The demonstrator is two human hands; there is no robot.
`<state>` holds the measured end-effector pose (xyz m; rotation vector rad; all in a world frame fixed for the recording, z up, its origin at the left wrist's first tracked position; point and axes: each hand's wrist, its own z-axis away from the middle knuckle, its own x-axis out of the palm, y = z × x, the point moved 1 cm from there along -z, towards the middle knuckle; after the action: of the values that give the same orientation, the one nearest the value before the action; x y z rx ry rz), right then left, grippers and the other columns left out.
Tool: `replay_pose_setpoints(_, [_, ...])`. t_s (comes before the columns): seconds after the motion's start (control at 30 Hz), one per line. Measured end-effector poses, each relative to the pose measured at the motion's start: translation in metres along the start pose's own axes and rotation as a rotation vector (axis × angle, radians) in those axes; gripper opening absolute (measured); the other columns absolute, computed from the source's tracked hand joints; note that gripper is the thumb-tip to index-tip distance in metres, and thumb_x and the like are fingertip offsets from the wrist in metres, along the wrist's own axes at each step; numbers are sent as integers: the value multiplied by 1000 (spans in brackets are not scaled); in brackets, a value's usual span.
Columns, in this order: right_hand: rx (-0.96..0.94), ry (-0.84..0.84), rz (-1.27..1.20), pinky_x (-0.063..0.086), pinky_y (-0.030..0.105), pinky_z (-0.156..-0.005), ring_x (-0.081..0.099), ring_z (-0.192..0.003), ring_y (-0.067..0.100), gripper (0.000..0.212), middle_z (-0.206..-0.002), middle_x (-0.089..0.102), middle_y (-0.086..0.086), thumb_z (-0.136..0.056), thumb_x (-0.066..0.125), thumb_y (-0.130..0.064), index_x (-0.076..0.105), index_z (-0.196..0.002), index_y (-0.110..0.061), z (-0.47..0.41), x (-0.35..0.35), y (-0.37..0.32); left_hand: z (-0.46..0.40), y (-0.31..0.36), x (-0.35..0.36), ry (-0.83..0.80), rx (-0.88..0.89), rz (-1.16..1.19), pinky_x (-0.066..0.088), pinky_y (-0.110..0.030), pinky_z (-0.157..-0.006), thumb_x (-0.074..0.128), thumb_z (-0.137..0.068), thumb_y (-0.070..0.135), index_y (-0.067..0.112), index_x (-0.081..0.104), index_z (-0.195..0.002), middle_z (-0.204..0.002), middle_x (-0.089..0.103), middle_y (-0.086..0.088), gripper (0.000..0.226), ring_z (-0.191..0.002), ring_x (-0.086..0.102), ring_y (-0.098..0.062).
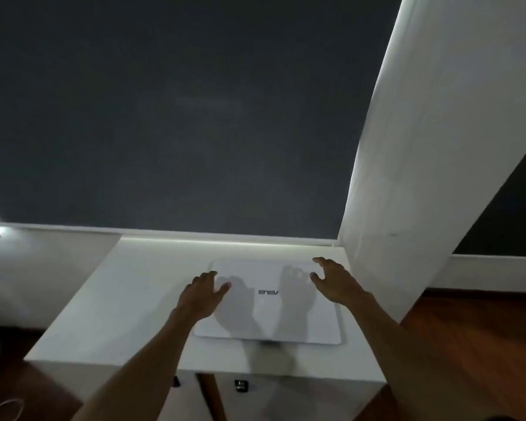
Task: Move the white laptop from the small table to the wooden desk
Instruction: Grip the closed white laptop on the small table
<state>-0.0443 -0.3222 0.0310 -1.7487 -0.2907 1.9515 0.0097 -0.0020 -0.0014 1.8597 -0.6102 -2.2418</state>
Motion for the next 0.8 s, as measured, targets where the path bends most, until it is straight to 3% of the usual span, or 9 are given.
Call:
replay_pose_setpoints(0.13, [123,-75,30,37,46,-112,42,-138,33,59,-151,44,14,-98,47,-38,35,-151,-15,0,18,13,0,-11,15,-49,-77,18,39,-48,-102,40,-89,63,15,30,-144,-145,44,-12,74,-129,42,-32])
replay_pose_setpoints(0.27, [271,-177,46,38,48,-111,43,-135,38,65,-147,45,20,-97,45,-42,29,-151,-7,-2,41,27,-3,-10,24,-110,-133,96,38,-55,-100,46,-82,69,26,10,-151,-148,35,-18,89,-132,37,-39])
replay_pose_setpoints(0.47, [476,-152,-52,26,51,-115,28,-142,47,83,-156,25,26,-97,44,-49,4,-156,-5,-17,56,18,-16,-4,30,-136,-269,210,31,-58,-104,48,-72,79,30,3,-152,-150,26,-25,104,-134,28,-48])
replay_pose_setpoints(0.57, [601,-103,-156,31,50,-111,36,-137,44,93,-152,32,25,-89,51,-61,16,-152,-2,-23,61,22,-28,-11,31,-157,-359,280,32,-58,-106,46,-64,86,28,7,-151,-149,28,-28,111,-133,32,-48])
replay_pose_setpoints(0.63, [646,-75,-214,37,48,-105,43,-132,42,95,-144,42,23,-82,55,-69,32,-145,-2,-24,66,27,-33,-14,31,-168,-394,296,36,-53,-104,47,-63,86,14,16,-149,-146,37,-25,116,-129,40,-45])
replay_pose_setpoints(0.8, [639,-43,-344,43,42,-101,55,-124,37,91,-135,58,19,-81,55,-73,52,-134,2,-22,65,23,-35,-15,28,-84,-483,415,42,-44,-95,55,-74,74,-1,37,-135,-136,49,-24,99,-118,51,-40])
